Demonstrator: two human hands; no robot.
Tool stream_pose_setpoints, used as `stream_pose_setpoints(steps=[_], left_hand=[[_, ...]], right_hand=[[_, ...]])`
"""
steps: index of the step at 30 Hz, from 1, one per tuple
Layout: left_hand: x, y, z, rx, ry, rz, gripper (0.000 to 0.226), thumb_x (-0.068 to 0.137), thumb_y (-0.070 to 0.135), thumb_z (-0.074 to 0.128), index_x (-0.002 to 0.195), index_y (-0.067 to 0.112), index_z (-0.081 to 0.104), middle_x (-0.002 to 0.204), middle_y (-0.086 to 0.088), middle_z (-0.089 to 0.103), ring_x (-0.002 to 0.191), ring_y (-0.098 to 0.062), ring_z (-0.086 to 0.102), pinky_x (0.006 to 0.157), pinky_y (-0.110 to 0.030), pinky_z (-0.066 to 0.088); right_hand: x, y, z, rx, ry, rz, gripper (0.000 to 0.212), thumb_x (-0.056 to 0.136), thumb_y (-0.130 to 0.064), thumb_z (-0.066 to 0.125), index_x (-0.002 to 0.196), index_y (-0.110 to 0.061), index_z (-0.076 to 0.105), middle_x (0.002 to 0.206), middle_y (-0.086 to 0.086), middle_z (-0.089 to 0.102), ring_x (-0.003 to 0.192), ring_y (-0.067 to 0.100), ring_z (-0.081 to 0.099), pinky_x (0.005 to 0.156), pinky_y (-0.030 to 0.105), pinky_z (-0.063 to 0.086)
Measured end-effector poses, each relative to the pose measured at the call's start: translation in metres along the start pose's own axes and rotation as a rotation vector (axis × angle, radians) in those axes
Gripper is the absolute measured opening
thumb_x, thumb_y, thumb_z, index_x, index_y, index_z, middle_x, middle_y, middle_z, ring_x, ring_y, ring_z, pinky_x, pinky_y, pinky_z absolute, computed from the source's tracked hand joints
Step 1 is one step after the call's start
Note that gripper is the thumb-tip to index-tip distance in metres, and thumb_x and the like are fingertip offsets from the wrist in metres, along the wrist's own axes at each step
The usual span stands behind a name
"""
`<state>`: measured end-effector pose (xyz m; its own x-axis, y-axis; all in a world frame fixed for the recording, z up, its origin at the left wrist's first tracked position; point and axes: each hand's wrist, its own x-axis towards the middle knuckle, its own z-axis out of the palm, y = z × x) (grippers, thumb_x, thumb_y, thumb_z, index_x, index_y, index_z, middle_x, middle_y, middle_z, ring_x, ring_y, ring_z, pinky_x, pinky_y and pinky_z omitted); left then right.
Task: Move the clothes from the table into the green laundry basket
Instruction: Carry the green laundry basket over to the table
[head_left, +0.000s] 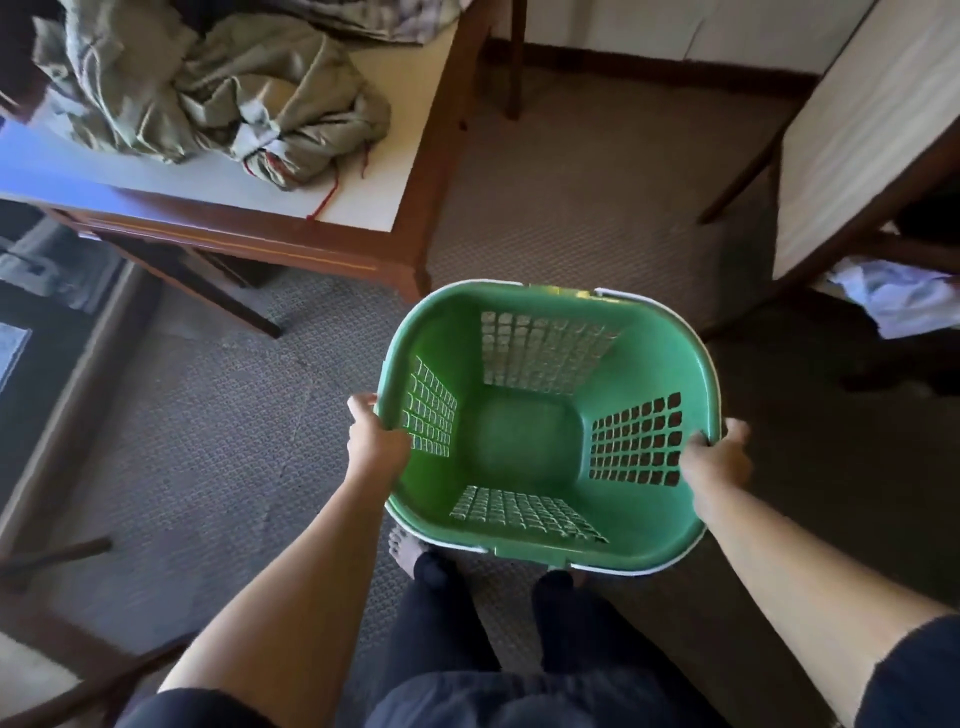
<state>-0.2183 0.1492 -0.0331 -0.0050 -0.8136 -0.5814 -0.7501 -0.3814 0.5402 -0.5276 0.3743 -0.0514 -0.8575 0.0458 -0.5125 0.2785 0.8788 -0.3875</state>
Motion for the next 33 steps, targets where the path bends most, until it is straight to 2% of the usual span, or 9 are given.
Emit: stream_pose_setpoints(steps=[2, 5, 7, 9, 12, 15, 21, 29, 33], left_hand=[[-0.009, 0.007, 0.015, -0.044, 0.017, -0.032, 0.050, 0.080, 0.000, 0.046, 0.112, 0.036, 0.032, 0.106, -0.016, 0.063, 0.098, -0.041, 0.066, 0.080, -0.055, 0.060], [-0.015, 0.017, 0.031, -0.100, 0.033, -0.071, 0.047, 0.084, -0.003, 0.047, 0.117, 0.028, 0.033, 0.111, -0.019, 0.061, 0.092, -0.035, 0.064, 0.066, -0.040, 0.053], [-0.012, 0.021, 0.039, -0.105, 0.047, -0.102, 0.044, 0.087, -0.003, 0.048, 0.116, 0.026, 0.033, 0.109, -0.019, 0.062, 0.086, -0.030, 0.061, 0.066, -0.036, 0.050], [-0.006, 0.025, 0.045, -0.112, 0.055, -0.139, 0.041, 0.088, 0.000, 0.049, 0.115, 0.026, 0.032, 0.104, -0.016, 0.062, 0.085, -0.030, 0.063, 0.069, -0.042, 0.056], [0.008, 0.032, 0.053, -0.103, 0.050, -0.189, 0.038, 0.089, 0.005, 0.052, 0.114, 0.025, 0.032, 0.099, -0.014, 0.062, 0.091, -0.036, 0.066, 0.086, -0.056, 0.060], [0.014, 0.049, 0.062, -0.096, 0.063, -0.223, 0.037, 0.091, 0.009, 0.058, 0.114, 0.021, 0.032, 0.098, -0.014, 0.064, 0.097, -0.039, 0.068, 0.092, -0.055, 0.058], [0.014, 0.086, 0.095, -0.139, 0.100, -0.312, 0.038, 0.089, 0.008, 0.062, 0.116, 0.016, 0.036, 0.102, -0.015, 0.064, 0.099, -0.039, 0.065, 0.094, -0.053, 0.056], [0.023, 0.139, 0.180, -0.333, 0.284, -0.526, 0.034, 0.090, 0.002, 0.053, 0.115, 0.018, 0.036, 0.098, -0.014, 0.061, 0.098, -0.039, 0.063, 0.089, -0.049, 0.055], [0.032, 0.159, 0.214, -0.424, 0.367, -0.600, 0.035, 0.090, 0.002, 0.053, 0.116, 0.018, 0.036, 0.102, -0.017, 0.063, 0.096, -0.037, 0.064, 0.088, -0.052, 0.057]], right_hand=[[0.020, -0.016, -0.013, -0.013, -0.009, -0.050, 0.036, 0.104, -0.026, 0.051, 0.138, -0.027, 0.041, 0.132, 0.025, 0.056, 0.103, 0.046, 0.066, 0.081, 0.053, 0.060], [0.046, -0.046, -0.022, -0.055, -0.021, -0.125, 0.031, 0.104, -0.029, 0.051, 0.134, -0.033, 0.043, 0.132, 0.022, 0.054, 0.104, 0.046, 0.065, 0.086, 0.058, 0.059], [0.061, -0.071, -0.022, -0.082, -0.033, -0.175, 0.030, 0.105, -0.030, 0.050, 0.133, -0.036, 0.044, 0.133, 0.019, 0.051, 0.106, 0.044, 0.064, 0.087, 0.058, 0.059], [0.076, -0.095, -0.019, -0.105, -0.049, -0.224, 0.029, 0.105, -0.029, 0.050, 0.133, -0.036, 0.045, 0.134, 0.019, 0.051, 0.106, 0.042, 0.064, 0.086, 0.057, 0.060], [0.094, -0.128, -0.012, -0.147, -0.058, -0.281, 0.031, 0.106, -0.029, 0.049, 0.136, -0.037, 0.044, 0.134, 0.019, 0.051, 0.107, 0.041, 0.064, 0.086, 0.056, 0.060], [0.111, -0.156, -0.008, -0.184, -0.063, -0.340, 0.033, 0.107, -0.029, 0.049, 0.139, -0.036, 0.044, 0.134, 0.020, 0.050, 0.109, 0.042, 0.063, 0.083, 0.048, 0.058], [0.161, -0.219, -0.006, -0.305, -0.109, -0.484, 0.039, 0.108, -0.026, 0.046, 0.147, -0.030, 0.042, 0.134, 0.021, 0.050, 0.111, 0.041, 0.061, 0.078, 0.042, 0.051], [0.244, -0.327, 0.033, -0.497, -0.215, -0.754, 0.035, 0.106, -0.022, 0.047, 0.140, -0.032, 0.044, 0.116, 0.020, 0.060, 0.096, 0.041, 0.066, 0.079, 0.055, 0.060], [0.272, -0.368, 0.060, -0.505, -0.307, -0.881, 0.038, 0.106, -0.020, 0.046, 0.144, -0.028, 0.044, 0.118, 0.021, 0.063, 0.099, 0.044, 0.066, 0.081, 0.055, 0.060]])
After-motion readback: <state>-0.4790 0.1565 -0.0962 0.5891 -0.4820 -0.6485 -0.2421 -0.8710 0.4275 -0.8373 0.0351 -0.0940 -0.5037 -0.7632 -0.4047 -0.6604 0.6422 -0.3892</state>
